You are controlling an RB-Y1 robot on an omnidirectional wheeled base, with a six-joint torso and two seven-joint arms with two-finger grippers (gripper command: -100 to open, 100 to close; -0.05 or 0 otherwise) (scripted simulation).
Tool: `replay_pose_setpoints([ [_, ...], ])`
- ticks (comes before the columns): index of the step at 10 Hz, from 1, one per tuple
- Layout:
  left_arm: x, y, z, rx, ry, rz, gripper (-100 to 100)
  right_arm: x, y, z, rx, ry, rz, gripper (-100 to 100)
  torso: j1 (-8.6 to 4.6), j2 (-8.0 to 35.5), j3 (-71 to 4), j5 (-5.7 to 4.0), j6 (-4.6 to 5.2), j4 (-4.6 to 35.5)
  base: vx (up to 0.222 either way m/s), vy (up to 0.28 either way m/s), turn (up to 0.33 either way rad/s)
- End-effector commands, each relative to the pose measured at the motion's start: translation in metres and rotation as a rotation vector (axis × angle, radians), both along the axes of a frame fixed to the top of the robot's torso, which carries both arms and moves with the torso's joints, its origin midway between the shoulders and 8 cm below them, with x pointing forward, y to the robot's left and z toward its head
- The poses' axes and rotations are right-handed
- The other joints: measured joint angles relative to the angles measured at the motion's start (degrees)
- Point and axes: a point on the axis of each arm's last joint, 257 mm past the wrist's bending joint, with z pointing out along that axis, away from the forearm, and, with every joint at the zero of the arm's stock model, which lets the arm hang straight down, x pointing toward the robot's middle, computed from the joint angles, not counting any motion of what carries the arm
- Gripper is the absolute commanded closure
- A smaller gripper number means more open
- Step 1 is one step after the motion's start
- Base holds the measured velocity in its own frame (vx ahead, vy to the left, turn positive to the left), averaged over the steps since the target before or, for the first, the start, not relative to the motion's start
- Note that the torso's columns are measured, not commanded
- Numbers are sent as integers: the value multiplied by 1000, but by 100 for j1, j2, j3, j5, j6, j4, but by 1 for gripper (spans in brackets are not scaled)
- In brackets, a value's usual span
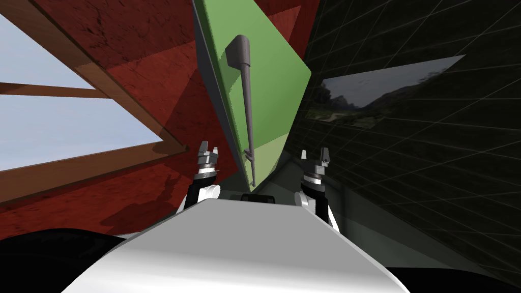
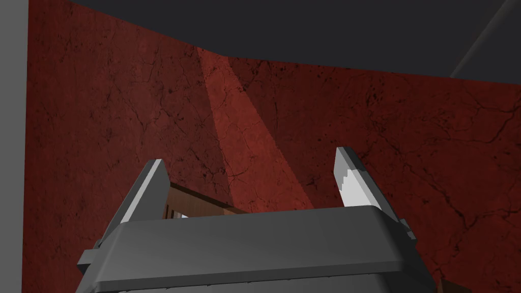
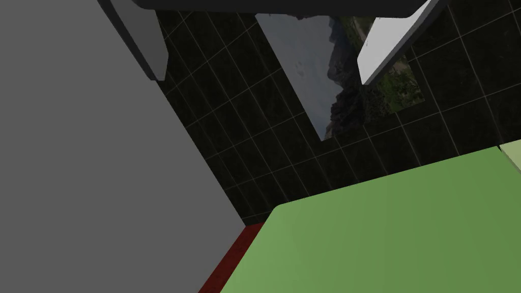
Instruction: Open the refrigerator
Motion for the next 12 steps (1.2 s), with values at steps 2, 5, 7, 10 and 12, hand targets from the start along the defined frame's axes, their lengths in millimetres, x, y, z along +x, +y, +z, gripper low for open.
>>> replay_pose_setpoints([
  [2, 0, 0, 0, 0, 0, 0, 0, 0, 0, 0, 0, 0, 0, 0, 0, 597, -1200, 0, 0, 600, 0, 0, 0],
  [5, 0, 0, 0, 0, 0, 0, 0, 0, 0, 0, 0, 0, 0, 0, 0, 1845, -3692, 0, 0, 1846, 0, 0, 0],
  [7, 0, 0, 0, 0, 0, 0, 0, 0, 0, 0, 0, 0, 0, 0, 0, 2693, -5381, 0, 0, 2691, 0, 0, 0],
  [10, 2, -2, 0, 35, 15, -20, -100, 0, 0, 0, 0, 0, 0, 0, 0, 3962, -7919, 0, 0, 3960, 0, -3, -8],
  [12, 6, -3, -2, 75, 46, -42, -100, 0, 0, 0, 0, 0, 0, 0, -2, 4211, -8424, -1, 0, 4206, -11, -20, -38],
])
